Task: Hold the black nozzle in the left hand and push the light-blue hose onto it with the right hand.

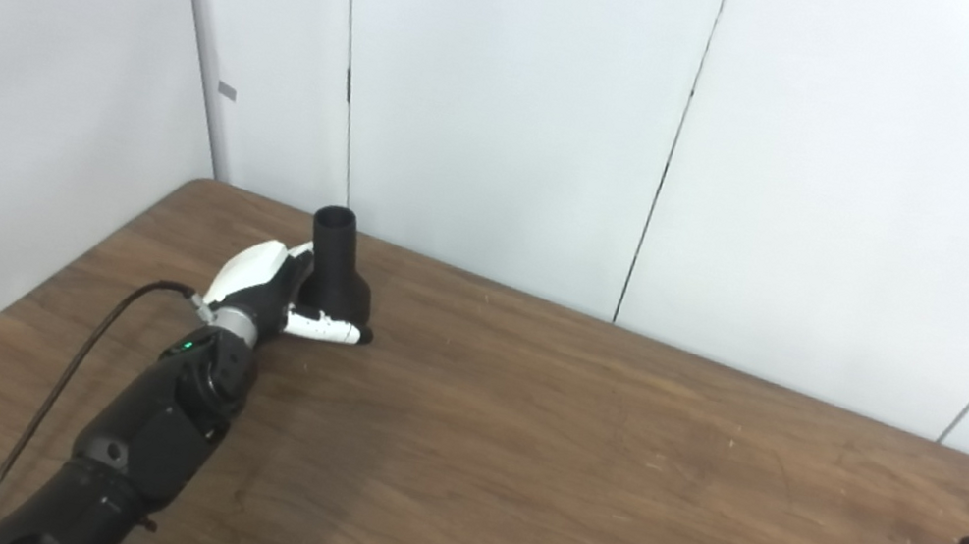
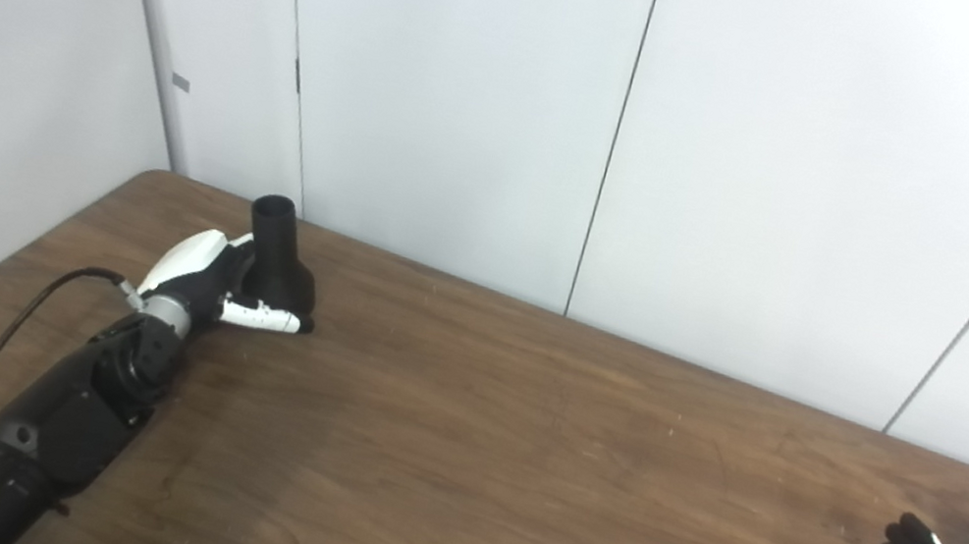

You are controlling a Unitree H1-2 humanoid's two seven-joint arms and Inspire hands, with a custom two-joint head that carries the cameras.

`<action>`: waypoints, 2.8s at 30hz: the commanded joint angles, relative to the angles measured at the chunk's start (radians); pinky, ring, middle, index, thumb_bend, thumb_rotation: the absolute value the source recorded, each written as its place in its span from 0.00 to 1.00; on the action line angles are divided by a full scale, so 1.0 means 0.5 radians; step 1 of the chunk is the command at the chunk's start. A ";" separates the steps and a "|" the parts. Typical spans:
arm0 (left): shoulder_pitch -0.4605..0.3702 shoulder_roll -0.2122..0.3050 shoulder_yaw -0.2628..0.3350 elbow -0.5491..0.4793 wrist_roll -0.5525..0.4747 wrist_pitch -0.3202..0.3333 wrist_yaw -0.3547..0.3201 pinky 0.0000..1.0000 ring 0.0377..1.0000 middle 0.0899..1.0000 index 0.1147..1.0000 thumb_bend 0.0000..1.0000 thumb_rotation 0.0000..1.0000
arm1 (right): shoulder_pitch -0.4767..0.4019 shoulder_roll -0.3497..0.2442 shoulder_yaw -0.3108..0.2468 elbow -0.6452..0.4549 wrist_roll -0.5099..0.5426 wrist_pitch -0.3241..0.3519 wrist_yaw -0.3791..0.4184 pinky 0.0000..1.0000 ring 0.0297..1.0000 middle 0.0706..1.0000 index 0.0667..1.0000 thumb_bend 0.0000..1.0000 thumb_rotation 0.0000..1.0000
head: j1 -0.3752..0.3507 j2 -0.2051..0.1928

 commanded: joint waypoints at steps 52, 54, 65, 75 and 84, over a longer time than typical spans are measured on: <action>0.135 -0.131 -0.156 -0.881 0.133 0.258 -0.131 0.67 0.59 0.46 0.40 0.52 0.00 | 0.073 0.087 0.027 -0.108 -0.079 0.083 -0.076 0.85 0.90 0.85 0.90 0.65 0.98 | -0.085 0.045; 0.161 -0.170 -0.187 -0.959 0.160 0.287 -0.170 0.59 0.58 0.46 0.41 0.52 0.00 | 0.080 0.099 0.033 -0.147 -0.083 0.111 -0.084 0.85 0.90 0.85 0.89 0.65 0.98 | -0.096 0.050; 0.299 -0.263 -0.535 -1.271 0.321 0.292 -0.550 0.89 0.67 0.49 0.38 0.52 0.00 | 0.092 0.125 0.053 -0.268 -0.097 0.192 -0.109 0.85 0.90 0.84 0.89 0.64 1.00 | -0.196 0.087; 0.500 -0.361 -0.786 -1.415 0.436 0.231 -0.691 0.87 0.64 0.49 0.37 0.52 0.00 | 0.106 0.158 0.090 -0.410 -0.118 0.303 -0.169 0.87 0.92 0.85 0.90 0.61 1.00 | -0.321 0.142; 0.590 -0.365 -0.947 -1.460 0.473 0.066 -0.719 0.87 0.61 0.47 0.40 0.52 0.00 | 0.106 0.223 0.124 -0.563 -0.166 0.455 -0.226 0.90 0.93 0.84 0.91 0.56 1.00 | -0.443 0.195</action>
